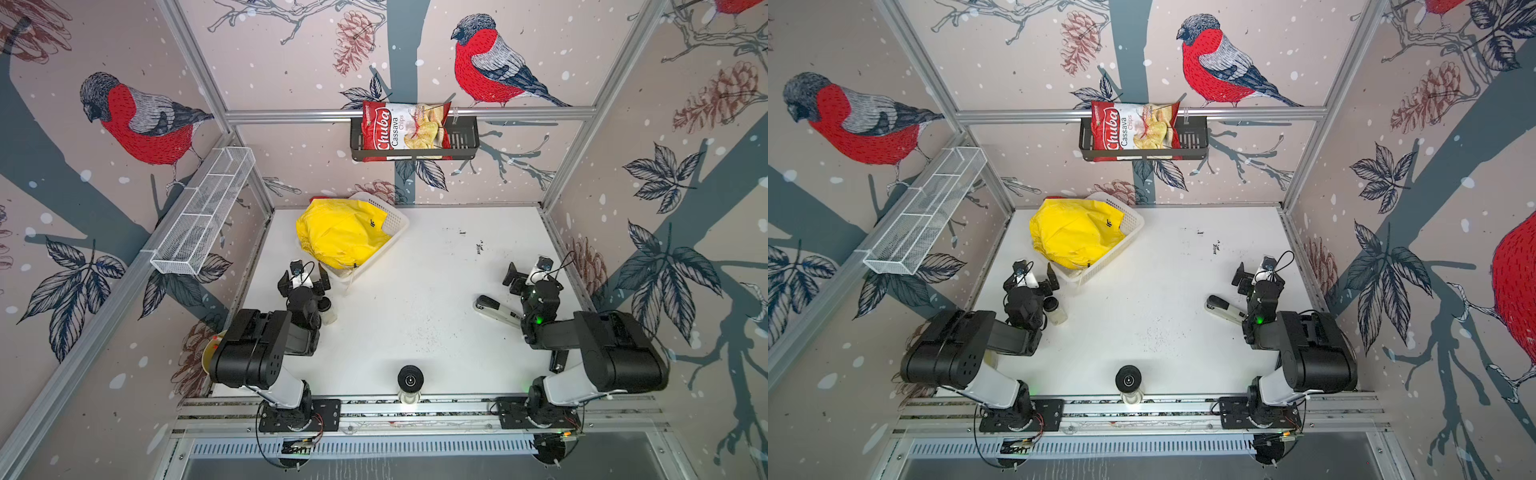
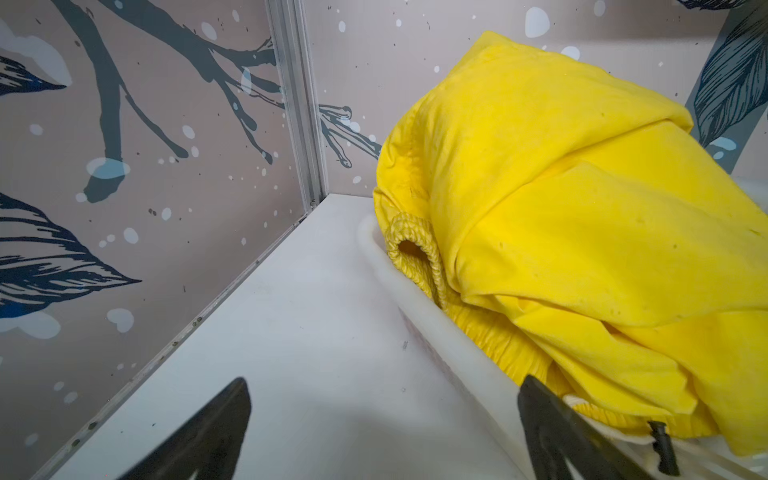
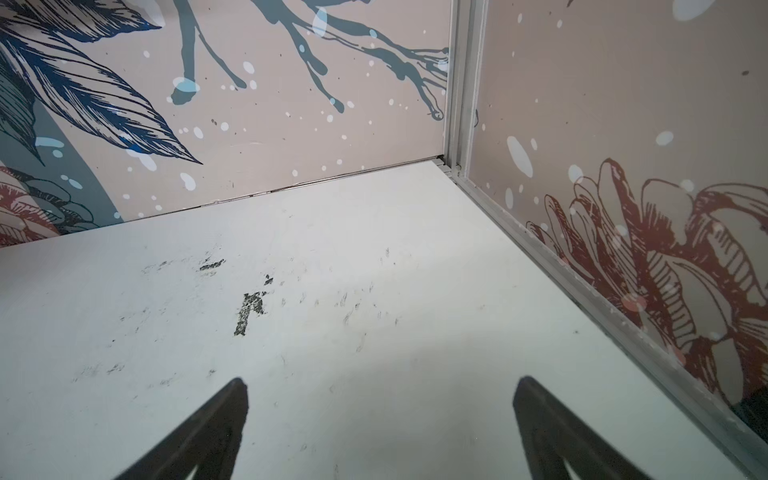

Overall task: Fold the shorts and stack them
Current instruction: 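Move both grippers forward toward the white basket holding yellow shorts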

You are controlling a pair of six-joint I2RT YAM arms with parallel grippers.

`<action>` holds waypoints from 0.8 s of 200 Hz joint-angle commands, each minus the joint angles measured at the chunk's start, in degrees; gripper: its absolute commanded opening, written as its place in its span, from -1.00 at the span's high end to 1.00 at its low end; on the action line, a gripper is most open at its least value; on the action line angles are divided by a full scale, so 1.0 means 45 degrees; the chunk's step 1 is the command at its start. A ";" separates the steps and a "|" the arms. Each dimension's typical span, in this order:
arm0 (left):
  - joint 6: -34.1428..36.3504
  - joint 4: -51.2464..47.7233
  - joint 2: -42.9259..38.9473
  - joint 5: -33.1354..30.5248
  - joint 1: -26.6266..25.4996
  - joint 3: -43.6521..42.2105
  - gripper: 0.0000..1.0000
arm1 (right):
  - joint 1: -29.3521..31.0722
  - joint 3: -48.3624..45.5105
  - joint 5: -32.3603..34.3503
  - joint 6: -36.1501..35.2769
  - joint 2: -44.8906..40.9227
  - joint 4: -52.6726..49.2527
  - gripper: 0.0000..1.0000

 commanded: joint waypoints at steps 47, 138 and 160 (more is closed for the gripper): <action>0.0091 0.0127 -0.0019 0.0111 -0.0002 -0.0012 -0.99 | 0.0019 -0.0040 -0.0035 0.0060 -0.0091 0.0490 -0.99; 0.0028 -0.2291 -0.1458 -0.1870 -0.0493 0.0812 -0.98 | 0.0288 0.1477 0.1554 0.0281 -0.1377 -0.3113 -0.99; -0.1015 -0.5095 -0.2626 -0.4946 -0.0780 0.2213 -0.98 | 0.0545 0.3296 0.2230 0.0844 -0.2117 -0.6053 -0.99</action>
